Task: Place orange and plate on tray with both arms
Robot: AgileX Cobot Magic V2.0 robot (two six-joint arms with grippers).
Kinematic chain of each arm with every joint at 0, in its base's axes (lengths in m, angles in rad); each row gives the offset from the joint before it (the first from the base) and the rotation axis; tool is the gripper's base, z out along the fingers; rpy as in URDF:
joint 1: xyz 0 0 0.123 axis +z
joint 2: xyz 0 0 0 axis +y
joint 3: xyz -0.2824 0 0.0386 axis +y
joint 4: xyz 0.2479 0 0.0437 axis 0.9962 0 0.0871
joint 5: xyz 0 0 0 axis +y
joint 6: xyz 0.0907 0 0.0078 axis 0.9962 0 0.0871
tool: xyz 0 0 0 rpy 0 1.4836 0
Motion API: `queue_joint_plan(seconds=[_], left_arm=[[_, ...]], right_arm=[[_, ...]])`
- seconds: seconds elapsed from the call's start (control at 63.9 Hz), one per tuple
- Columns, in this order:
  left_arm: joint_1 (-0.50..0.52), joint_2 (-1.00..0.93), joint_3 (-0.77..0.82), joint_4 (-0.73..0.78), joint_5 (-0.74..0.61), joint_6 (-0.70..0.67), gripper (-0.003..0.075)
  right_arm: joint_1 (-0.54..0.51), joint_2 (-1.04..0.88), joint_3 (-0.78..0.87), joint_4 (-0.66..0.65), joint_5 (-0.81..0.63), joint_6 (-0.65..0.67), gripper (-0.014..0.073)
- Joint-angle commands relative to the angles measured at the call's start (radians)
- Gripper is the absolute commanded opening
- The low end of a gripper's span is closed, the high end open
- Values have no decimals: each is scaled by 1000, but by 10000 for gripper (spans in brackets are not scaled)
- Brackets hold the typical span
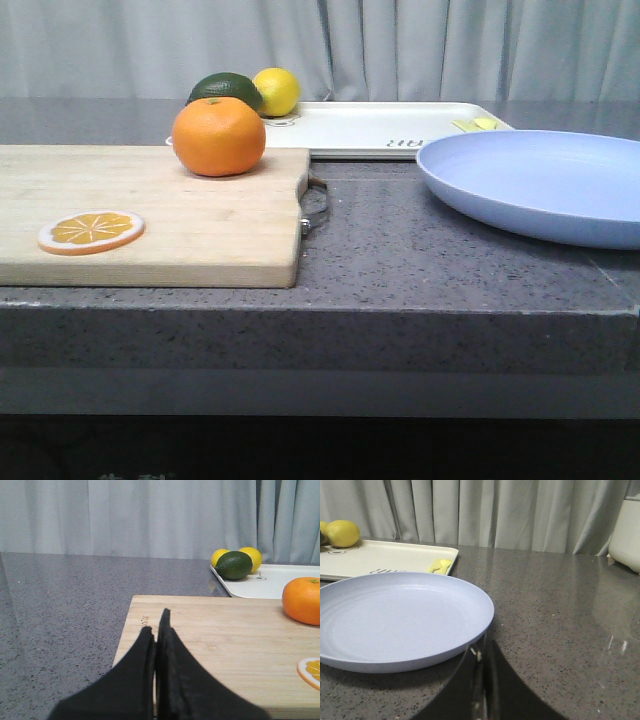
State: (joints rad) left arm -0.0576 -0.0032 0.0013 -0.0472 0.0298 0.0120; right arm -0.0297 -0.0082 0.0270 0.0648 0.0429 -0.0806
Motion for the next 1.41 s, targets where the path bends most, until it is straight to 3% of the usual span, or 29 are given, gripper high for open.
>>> queue_joint_plan(seconds=[0.0,0.829,0.938,1.11,1.392], left_arm=[[3,-20,4,-8,-82,-5,-18],[3,-20,-15,-8,-111,-5,-18],[3,-18,-102,-35,-46,-12,-18],[3,19,-329,-38,168,-12,-18],[3,271,-692,-34,407,1,-18]], right_arm=[[-5,-24,-5,-7,-85,-9,-68],[-5,-24,-31,9,-77,-6,-68],[-5,-21,-119,42,19,-6,-68],[-5,41,-325,38,199,-6,-68],[-5,297,-628,33,344,-6,-68]])
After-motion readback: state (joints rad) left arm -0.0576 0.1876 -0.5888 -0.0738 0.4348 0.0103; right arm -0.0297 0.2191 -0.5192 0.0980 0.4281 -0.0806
